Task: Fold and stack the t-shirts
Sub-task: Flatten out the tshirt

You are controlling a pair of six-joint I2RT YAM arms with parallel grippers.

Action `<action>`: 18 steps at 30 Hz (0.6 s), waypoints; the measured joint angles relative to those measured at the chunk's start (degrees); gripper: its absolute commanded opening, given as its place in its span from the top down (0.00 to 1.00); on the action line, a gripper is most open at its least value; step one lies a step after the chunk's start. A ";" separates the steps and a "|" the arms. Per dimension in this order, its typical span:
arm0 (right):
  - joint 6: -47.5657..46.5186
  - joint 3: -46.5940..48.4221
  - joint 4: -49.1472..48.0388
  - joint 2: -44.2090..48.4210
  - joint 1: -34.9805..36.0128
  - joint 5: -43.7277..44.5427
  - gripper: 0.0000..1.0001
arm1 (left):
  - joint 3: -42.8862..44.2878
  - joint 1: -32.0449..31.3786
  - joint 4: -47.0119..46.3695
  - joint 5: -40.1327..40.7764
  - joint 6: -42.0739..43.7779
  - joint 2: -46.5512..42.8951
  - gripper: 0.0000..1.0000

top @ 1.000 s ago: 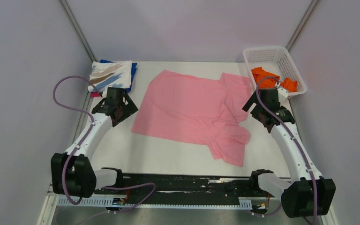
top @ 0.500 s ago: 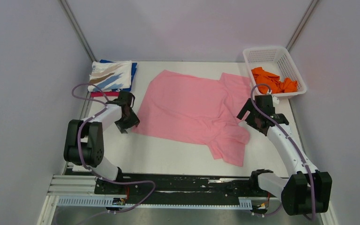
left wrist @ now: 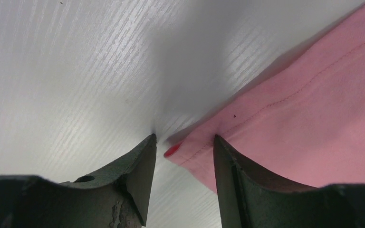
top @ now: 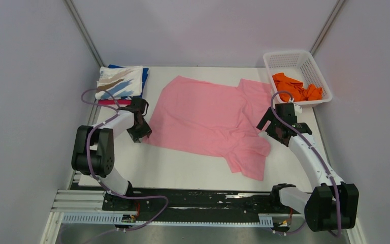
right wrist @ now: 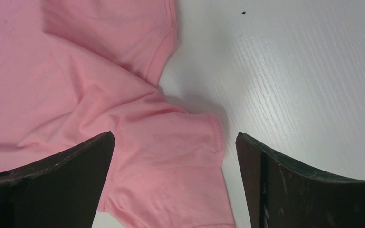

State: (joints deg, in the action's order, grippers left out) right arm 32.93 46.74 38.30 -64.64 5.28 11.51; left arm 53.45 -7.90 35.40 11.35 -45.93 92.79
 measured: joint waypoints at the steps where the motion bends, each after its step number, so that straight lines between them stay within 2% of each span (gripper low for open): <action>1: 0.00 -0.04 -0.02 0.00 -0.02 0.15 0.00 | 0.22 -0.44 0.26 0.46 -0.04 0.26 0.45; 7: 0.02 -0.42 -0.07 0.00 0.00 0.85 0.00 | 1.46 -3.10 1.20 1.27 -0.68 1.53 0.46; 12: 0.04 -0.76 -0.07 0.00 -0.02 1.62 0.00 | 3.74 -4.70 2.91 2.25 -0.90 3.39 0.51; 18: 0.04 -0.98 -0.07 0.13 -0.02 2.29 0.00 | 5.31 -6.67 4.57 4.39 -1.42 4.66 0.51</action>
State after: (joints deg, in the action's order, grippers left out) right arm 32.97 45.76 38.24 -64.51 5.26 13.80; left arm 58.76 -14.57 39.97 15.75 -47.35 97.45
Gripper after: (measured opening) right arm 0.998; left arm 0.487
